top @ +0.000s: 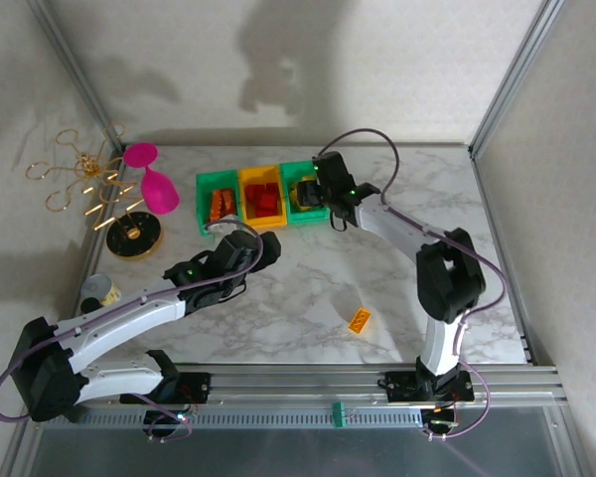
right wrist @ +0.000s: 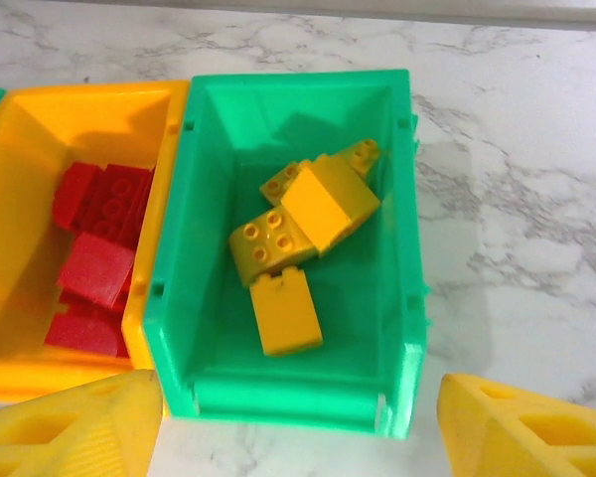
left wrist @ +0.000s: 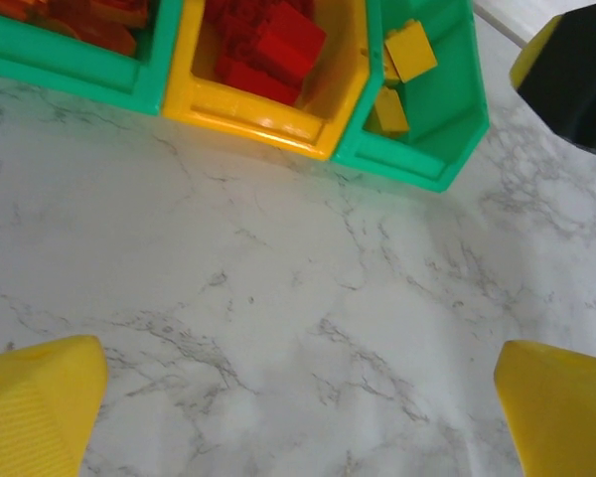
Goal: Sort the legos into containers by color
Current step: Pick up the lego from the bottom-center of the table.
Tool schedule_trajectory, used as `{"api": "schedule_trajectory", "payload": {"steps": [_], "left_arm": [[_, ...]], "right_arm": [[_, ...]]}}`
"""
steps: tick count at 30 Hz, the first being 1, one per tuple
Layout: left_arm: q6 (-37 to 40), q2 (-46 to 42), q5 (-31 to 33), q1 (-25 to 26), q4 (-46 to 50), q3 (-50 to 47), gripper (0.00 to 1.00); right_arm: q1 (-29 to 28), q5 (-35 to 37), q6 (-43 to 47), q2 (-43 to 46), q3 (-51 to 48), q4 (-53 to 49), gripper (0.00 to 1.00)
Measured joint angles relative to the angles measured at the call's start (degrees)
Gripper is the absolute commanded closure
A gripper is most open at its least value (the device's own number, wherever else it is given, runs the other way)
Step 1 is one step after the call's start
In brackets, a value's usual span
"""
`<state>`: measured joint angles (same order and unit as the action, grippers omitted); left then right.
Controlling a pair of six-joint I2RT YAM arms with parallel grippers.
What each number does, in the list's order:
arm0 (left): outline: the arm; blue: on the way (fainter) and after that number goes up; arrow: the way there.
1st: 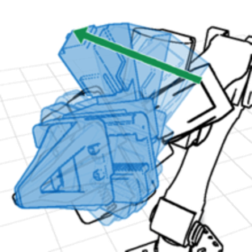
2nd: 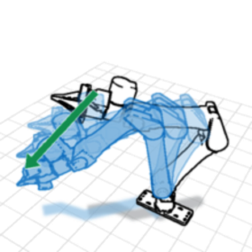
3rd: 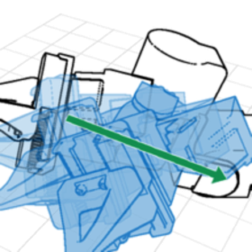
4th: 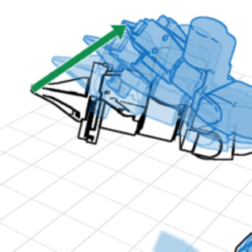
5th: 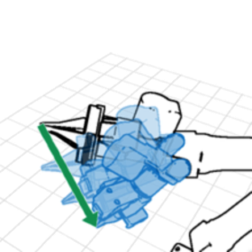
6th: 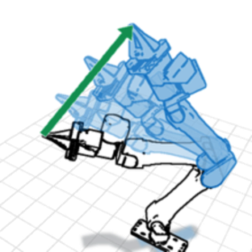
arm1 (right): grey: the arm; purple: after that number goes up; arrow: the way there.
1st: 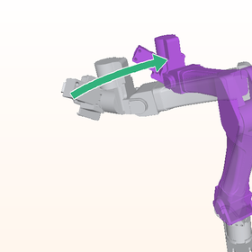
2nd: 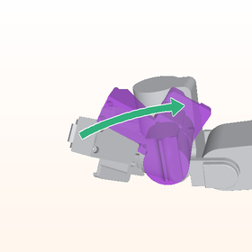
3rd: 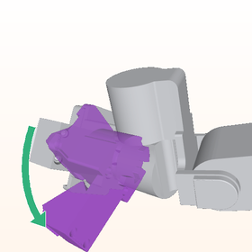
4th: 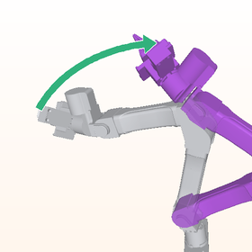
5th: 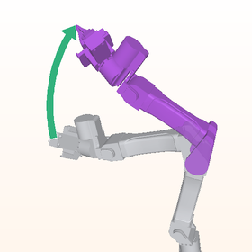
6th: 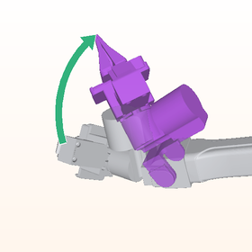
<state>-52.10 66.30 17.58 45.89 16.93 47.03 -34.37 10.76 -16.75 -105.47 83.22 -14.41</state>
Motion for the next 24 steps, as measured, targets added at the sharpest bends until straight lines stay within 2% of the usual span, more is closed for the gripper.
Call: {"api": "schedule_trajectory", "payload": {"steps": [12,17,24], "left_arm": [[-0.7,-2.4,-0.5,9.3,-0.5,-2.6,0.0],[-1.8,-3.0,0.2,12.9,-1.5,-5.9,0.0],[-3.7,-3.3,1.6,19.6,-4.7,-10.2,0.0]], "right_arm": [[-1.3,-0.7,-6.5,18.5,-22.3,-4.7,0.19],[-3.9,-0.2,-10.6,25.9,-29.6,-8.7,0.16],[-10.6,1.7,-19.7,33.7,-37.4,-14.5,0.13]]}}
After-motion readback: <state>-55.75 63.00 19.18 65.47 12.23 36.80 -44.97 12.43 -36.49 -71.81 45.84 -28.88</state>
